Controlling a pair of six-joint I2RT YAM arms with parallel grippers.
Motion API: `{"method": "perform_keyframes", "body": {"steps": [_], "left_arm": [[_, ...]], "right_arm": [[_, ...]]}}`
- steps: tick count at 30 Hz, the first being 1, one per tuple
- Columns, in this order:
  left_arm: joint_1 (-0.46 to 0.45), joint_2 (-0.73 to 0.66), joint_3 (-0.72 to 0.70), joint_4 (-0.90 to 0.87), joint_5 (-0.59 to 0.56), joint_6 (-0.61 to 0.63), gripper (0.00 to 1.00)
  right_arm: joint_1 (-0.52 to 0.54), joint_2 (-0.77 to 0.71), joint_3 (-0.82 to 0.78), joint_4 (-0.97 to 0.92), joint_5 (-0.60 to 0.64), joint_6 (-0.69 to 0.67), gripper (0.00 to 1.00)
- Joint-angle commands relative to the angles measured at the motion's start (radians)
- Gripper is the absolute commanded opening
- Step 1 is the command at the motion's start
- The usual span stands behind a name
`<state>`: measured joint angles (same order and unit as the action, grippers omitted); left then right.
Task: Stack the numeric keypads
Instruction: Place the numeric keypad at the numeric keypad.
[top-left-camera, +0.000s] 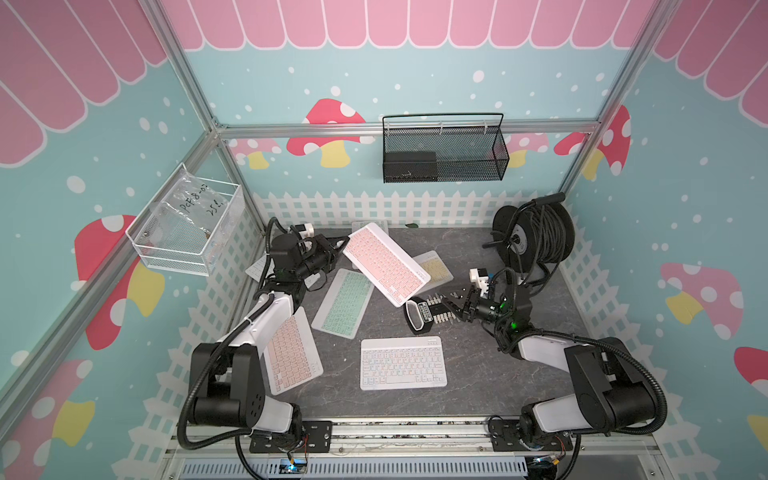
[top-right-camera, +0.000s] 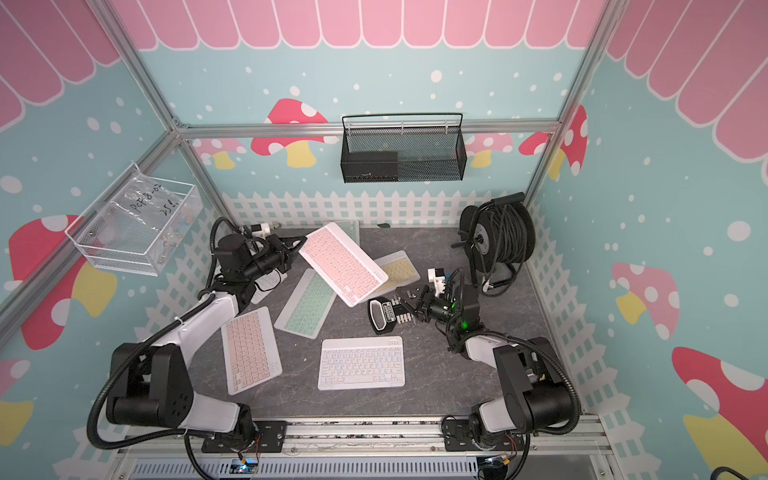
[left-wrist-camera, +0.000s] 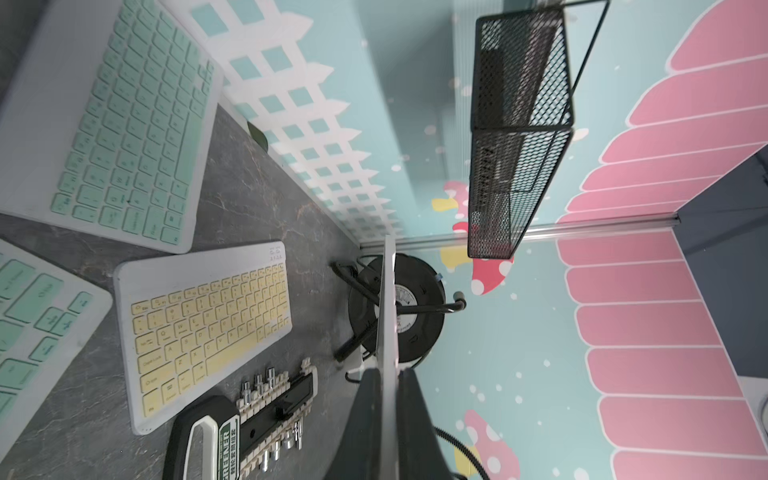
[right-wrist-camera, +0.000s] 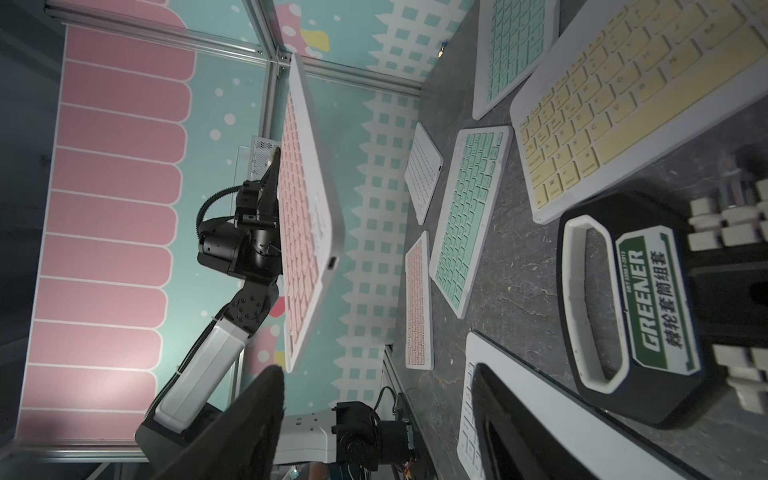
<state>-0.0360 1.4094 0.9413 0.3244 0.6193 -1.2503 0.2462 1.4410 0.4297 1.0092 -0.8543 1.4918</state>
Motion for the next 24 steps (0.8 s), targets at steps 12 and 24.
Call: {"method": "perform_keyframes", "body": {"steps": [12, 24], "left_arm": [[-0.106, -0.406, -0.189, -0.308, -0.518, -0.056, 0.00], [-0.136, -0.458, -0.204, -0.301, -0.608, -0.048, 0.00]], "right_arm": [[0.188, 0.203, 0.085, 0.535, 0.207, 0.264, 0.69], [0.261, 0.253, 0.060, 0.514, 0.206, 0.291, 0.62]]}}
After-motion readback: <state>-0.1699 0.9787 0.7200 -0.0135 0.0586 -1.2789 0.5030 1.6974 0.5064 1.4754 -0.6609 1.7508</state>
